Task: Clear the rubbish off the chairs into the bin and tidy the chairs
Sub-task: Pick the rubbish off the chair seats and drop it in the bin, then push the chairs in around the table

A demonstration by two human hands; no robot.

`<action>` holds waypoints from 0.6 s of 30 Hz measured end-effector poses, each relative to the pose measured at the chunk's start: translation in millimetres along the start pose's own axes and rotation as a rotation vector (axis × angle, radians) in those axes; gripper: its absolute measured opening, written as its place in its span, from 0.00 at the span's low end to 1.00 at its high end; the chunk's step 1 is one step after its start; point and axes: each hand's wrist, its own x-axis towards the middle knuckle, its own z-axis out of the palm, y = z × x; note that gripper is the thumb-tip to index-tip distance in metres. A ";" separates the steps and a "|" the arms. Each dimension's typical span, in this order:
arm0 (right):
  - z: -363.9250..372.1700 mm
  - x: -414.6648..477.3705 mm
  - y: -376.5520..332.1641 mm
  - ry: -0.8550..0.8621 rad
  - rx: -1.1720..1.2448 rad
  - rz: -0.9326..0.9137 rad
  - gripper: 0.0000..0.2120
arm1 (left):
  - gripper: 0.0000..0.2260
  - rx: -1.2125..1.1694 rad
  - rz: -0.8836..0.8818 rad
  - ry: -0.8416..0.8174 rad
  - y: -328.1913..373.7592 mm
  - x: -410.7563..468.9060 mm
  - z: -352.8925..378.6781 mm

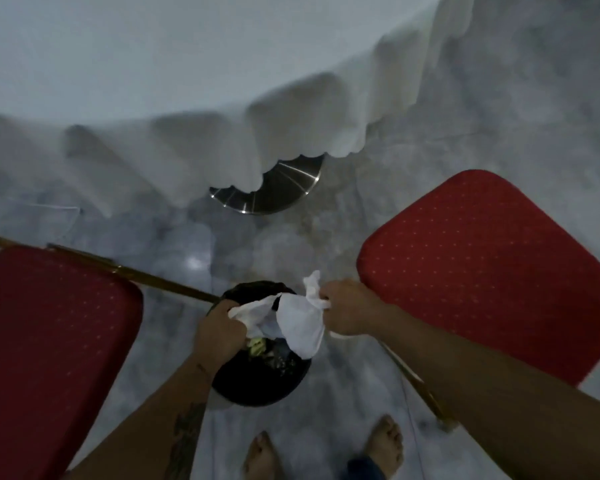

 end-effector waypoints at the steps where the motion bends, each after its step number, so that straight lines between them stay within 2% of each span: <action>1: 14.5 8.3 -14.1 -0.025 -0.014 -0.002 0.08 | 0.13 0.002 -0.035 -0.010 -21.0 4.0 -5.0; 2: 27.2 15.4 -23.4 -0.045 -0.034 0.012 0.04 | 0.09 0.004 -0.071 0.006 -38.7 9.5 -6.2; 5: 63.6 34.8 -44.5 -0.052 0.020 0.055 0.13 | 0.07 -0.009 -0.157 0.000 -72.2 19.5 -8.0; 7: 72.8 39.7 -55.0 -0.060 0.055 0.061 0.04 | 0.06 -0.034 -0.170 -0.135 -76.6 22.2 -7.0; 9: 74.9 43.3 -65.2 -0.063 0.085 0.082 0.18 | 0.23 -0.065 -0.217 -0.250 -73.7 17.6 -12.5; 10: 72.1 43.7 -69.3 -0.042 0.097 0.090 0.21 | 0.24 -0.082 -0.202 -0.283 -71.5 14.0 -16.0; 12: 60.6 39.9 -79.8 0.018 0.121 0.113 0.21 | 0.18 -0.010 -0.135 -0.319 -69.3 11.0 -26.0; 14: 48.1 32.8 -89.6 0.066 0.186 0.134 0.19 | 0.22 0.035 -0.117 -0.318 -69.9 9.4 -36.5; 16: 30.4 18.3 -104.8 0.121 0.267 0.140 0.18 | 0.10 0.029 -0.057 -0.304 -55.1 -0.3 -58.2; 18: 9.4 -0.6 -122.4 0.159 0.336 0.137 0.18 | 0.05 0.046 -0.002 -0.275 -33.5 -14.8 -81.5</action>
